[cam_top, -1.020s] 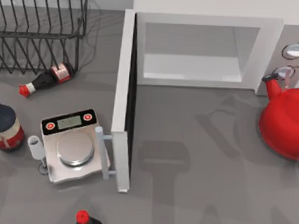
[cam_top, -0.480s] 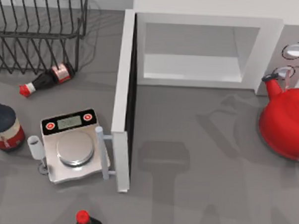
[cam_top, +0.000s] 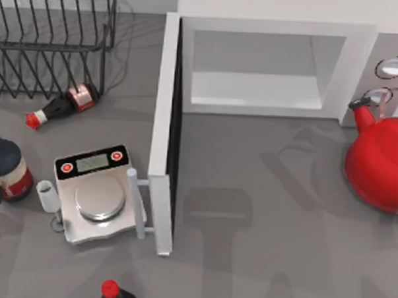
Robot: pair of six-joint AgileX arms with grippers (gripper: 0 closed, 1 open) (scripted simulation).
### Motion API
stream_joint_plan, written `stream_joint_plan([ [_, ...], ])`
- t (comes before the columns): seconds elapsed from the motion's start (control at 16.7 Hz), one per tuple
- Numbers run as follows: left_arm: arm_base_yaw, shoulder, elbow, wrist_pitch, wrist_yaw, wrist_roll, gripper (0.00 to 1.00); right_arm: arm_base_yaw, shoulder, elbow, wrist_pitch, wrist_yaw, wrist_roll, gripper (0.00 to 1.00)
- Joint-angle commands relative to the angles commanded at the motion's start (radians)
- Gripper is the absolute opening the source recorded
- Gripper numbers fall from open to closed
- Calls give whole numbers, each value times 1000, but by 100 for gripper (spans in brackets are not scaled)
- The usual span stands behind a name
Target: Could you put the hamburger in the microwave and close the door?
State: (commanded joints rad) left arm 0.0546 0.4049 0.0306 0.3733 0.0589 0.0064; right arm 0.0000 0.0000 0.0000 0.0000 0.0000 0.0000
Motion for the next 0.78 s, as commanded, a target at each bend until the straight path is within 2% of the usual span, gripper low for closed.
stream_joint_plan([
  [0.24, -105, 69, -26, 92, -106, 0, 0, 0, 0, 0, 0, 0, 0, 100],
  [0.6, -118, 79, -28, 108, -121, 0, 0, 0, 0, 0, 0, 0, 0, 100],
  [0.78, -166, 119, -38, 160, -168, 1, 0, 0, 0, 0, 0, 0, 0, 100],
])
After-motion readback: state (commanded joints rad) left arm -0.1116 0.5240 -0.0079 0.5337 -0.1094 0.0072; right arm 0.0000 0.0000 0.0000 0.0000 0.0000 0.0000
